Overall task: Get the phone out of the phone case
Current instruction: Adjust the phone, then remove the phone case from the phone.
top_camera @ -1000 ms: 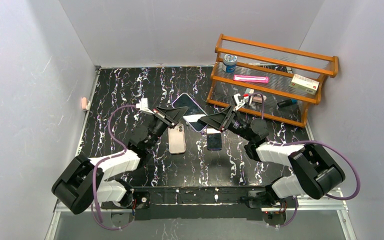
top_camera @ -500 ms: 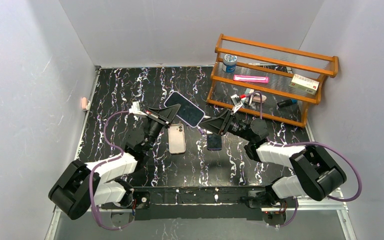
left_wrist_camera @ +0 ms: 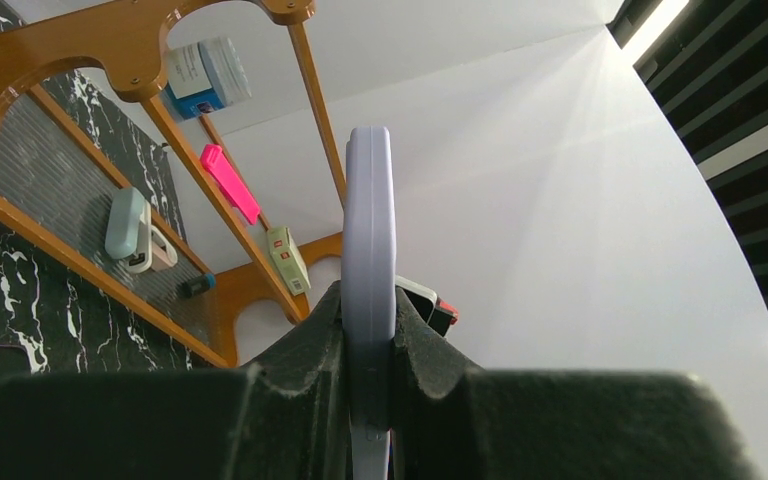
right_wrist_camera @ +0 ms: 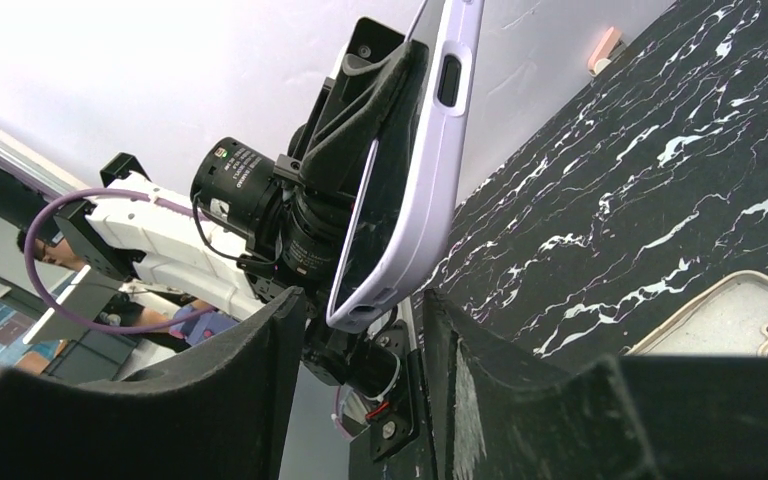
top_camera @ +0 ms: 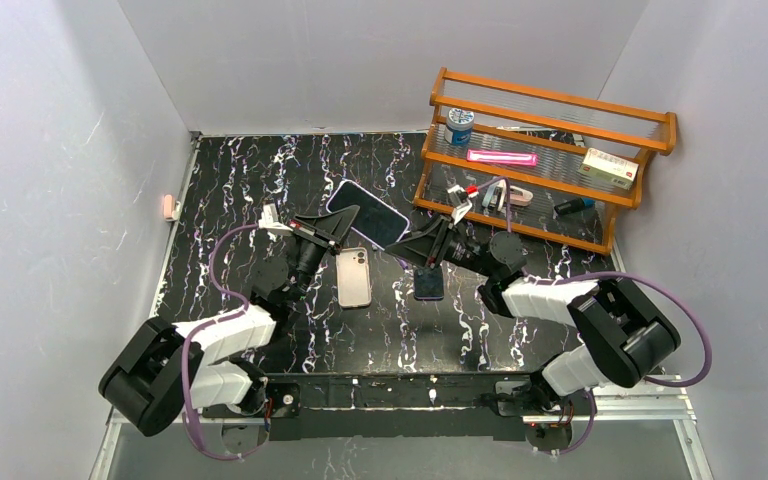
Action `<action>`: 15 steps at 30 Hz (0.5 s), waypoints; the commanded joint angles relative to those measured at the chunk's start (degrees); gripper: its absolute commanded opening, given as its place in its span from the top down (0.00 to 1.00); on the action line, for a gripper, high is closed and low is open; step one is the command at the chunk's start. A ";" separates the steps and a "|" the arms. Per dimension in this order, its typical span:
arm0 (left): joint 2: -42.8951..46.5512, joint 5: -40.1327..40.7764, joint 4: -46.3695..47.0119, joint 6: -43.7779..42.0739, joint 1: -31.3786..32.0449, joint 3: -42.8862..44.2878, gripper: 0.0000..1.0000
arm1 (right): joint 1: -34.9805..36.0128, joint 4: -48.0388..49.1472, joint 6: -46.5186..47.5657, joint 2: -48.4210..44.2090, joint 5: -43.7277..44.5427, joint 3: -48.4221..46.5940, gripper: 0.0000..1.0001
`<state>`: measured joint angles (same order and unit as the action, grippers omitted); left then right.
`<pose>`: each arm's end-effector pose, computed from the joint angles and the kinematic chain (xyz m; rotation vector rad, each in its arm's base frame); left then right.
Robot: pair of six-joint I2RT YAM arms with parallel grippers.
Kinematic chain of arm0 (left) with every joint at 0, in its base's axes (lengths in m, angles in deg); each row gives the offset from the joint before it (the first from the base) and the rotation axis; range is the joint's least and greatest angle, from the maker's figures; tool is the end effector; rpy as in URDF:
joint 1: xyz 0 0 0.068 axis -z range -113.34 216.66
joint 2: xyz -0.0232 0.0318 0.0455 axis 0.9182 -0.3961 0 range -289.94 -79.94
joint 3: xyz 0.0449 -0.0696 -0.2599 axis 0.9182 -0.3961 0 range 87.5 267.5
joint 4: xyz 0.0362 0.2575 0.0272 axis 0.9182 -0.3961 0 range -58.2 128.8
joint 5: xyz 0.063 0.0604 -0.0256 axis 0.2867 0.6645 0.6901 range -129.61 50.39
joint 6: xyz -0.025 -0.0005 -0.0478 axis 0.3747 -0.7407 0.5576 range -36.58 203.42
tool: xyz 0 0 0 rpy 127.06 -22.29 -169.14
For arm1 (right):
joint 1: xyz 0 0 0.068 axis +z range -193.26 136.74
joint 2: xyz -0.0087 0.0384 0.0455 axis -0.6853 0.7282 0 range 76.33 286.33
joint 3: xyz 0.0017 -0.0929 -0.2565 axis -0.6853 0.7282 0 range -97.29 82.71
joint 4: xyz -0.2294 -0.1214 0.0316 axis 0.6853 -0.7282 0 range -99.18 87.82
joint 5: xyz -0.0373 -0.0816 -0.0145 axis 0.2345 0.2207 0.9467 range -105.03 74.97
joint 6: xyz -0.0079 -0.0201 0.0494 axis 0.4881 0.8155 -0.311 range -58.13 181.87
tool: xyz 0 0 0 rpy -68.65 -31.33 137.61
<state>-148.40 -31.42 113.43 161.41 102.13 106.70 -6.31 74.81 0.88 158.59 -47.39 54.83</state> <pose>0.1880 -0.1277 0.2594 -0.6049 1.1518 -1.6580 0.2059 0.1788 0.2509 -0.2918 1.4352 1.7751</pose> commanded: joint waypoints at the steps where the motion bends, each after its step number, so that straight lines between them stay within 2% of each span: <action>1: 0.48 2.50 6.22 1.84 -0.22 0.01 1.00 | 0.65 4.37 2.35 0.85 -0.31 -3.03 0.49; 10: 0.14 3.93 6.23 4.11 -0.22 -0.98 1.00 | 1.24 3.63 5.89 0.89 -1.27 -2.97 0.64; 15: -0.92 2.85 6.06 6.56 -0.22 -1.02 1.00 | 1.20 -0.03 13.08 0.13 -1.86 -3.37 0.77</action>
<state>-149.19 -29.96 114.41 165.09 102.13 105.63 -5.35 75.34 5.55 159.44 -48.20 53.96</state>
